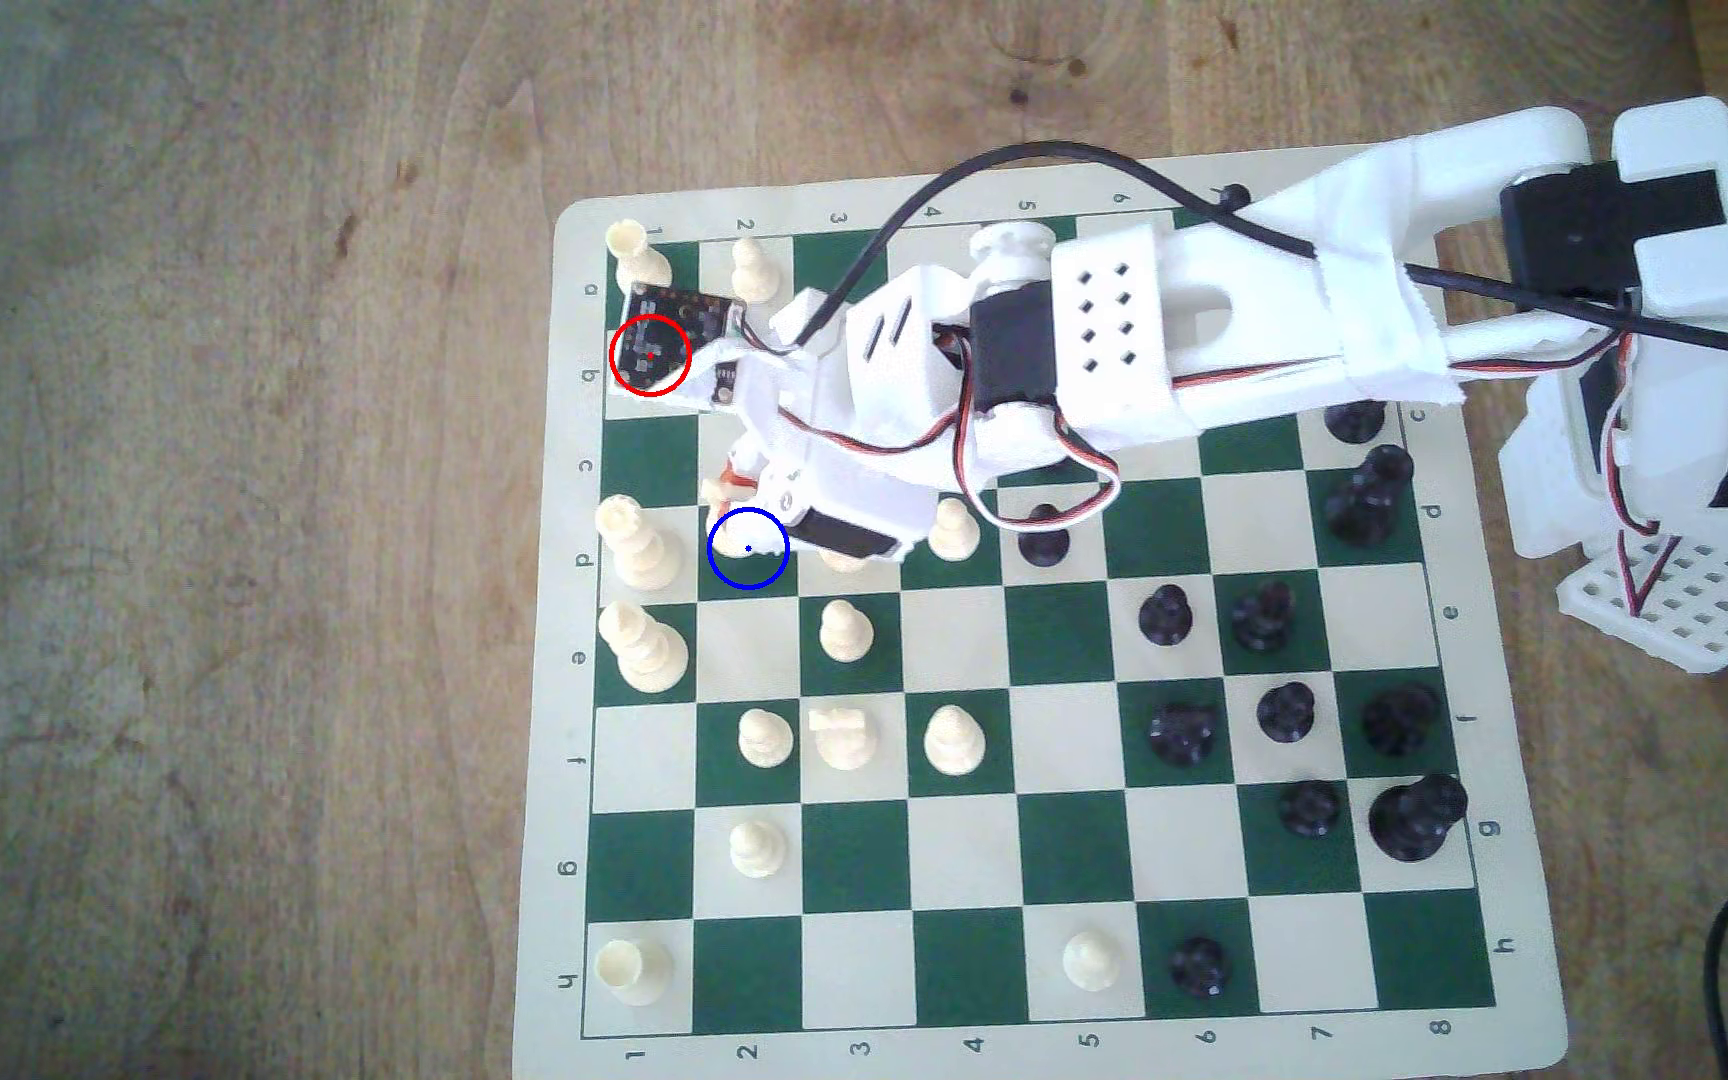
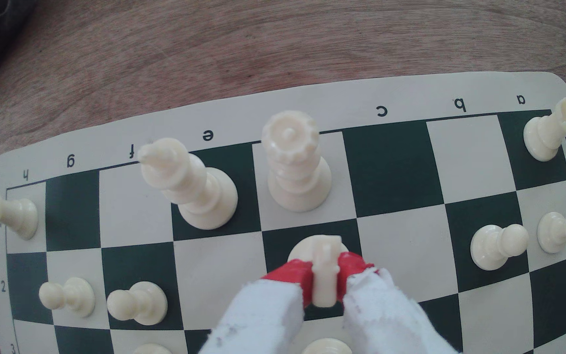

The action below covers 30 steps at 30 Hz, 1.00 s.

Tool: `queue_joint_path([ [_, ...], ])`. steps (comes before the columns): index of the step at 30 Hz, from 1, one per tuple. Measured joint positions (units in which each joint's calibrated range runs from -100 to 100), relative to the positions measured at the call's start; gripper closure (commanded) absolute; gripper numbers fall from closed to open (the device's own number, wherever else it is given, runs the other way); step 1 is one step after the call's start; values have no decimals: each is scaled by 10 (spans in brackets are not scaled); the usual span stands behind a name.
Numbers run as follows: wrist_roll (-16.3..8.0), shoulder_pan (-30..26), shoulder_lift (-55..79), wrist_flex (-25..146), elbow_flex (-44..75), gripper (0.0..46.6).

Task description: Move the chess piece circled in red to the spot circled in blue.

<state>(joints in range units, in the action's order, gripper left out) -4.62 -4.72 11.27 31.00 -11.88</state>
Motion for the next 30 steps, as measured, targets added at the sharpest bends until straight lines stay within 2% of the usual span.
queue_joint_path([
  [30, 0, -5, 42, -14, 1, 464],
])
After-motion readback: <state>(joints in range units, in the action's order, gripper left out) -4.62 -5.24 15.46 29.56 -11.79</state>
